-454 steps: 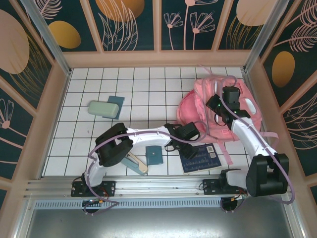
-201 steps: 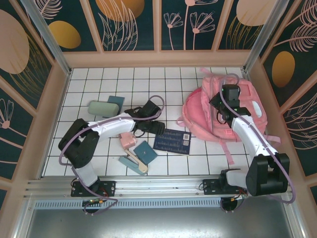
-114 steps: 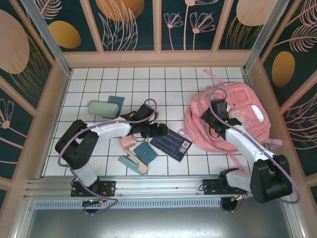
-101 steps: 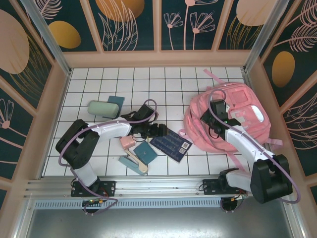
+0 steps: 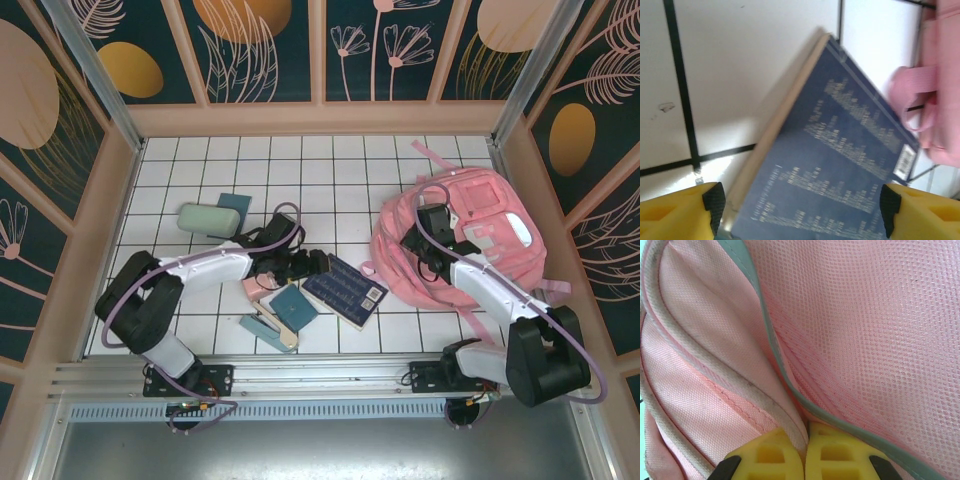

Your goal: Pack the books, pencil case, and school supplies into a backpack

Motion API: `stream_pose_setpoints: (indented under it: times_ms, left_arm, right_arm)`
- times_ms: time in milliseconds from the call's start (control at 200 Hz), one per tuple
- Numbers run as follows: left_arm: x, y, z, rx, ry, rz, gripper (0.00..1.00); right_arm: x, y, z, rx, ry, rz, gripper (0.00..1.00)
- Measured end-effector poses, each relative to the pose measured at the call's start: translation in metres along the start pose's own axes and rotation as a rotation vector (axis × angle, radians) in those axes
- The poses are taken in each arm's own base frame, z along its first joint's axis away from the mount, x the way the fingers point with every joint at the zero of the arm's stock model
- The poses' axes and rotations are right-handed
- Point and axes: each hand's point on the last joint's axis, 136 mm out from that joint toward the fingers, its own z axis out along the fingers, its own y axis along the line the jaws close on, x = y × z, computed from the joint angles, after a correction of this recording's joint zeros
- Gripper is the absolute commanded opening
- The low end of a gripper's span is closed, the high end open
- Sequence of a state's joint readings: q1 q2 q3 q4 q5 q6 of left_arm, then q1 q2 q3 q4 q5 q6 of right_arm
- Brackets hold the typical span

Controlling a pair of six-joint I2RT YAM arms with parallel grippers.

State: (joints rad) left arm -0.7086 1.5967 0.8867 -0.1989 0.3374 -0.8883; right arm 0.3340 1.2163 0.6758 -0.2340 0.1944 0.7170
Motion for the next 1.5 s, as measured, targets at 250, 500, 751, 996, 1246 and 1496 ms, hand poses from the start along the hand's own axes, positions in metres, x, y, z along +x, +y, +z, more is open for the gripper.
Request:
stream_pose_setpoints:
  times_ms: [250, 500, 751, 996, 1246, 1496]
  left_arm:
    - [0.043, -0.039, -0.003, 0.096, 0.1, -0.04, 0.84]
    - [0.085, -0.025, 0.011, 0.057, 0.21, -0.128, 0.83]
    - [0.092, -0.021, 0.02, 0.04, 0.231, -0.168, 0.84]
    - [0.072, -0.047, 0.046, 0.052, 0.232, -0.169, 0.83]
    - [0.046, -0.057, 0.061, -0.002, 0.173, -0.129, 0.83]
    - [0.004, -0.036, 0.061, -0.106, 0.062, -0.072, 0.83]
  right_arm:
    - [0.002, 0.0, 0.003, 0.001, 0.003, -0.002, 0.0]
    - [0.002, 0.0, 0.003, 0.001, 0.004, -0.003, 0.0]
    - [0.004, 0.0, 0.005, -0.007, 0.002, -0.002, 0.0]
    - [0.011, 0.001, 0.006, -0.018, 0.01, -0.013, 0.0]
    - [0.012, 0.002, 0.006, -0.021, 0.015, -0.02, 0.0]
    - [0.012, 0.001, 0.006, -0.014, 0.013, -0.047, 0.0]
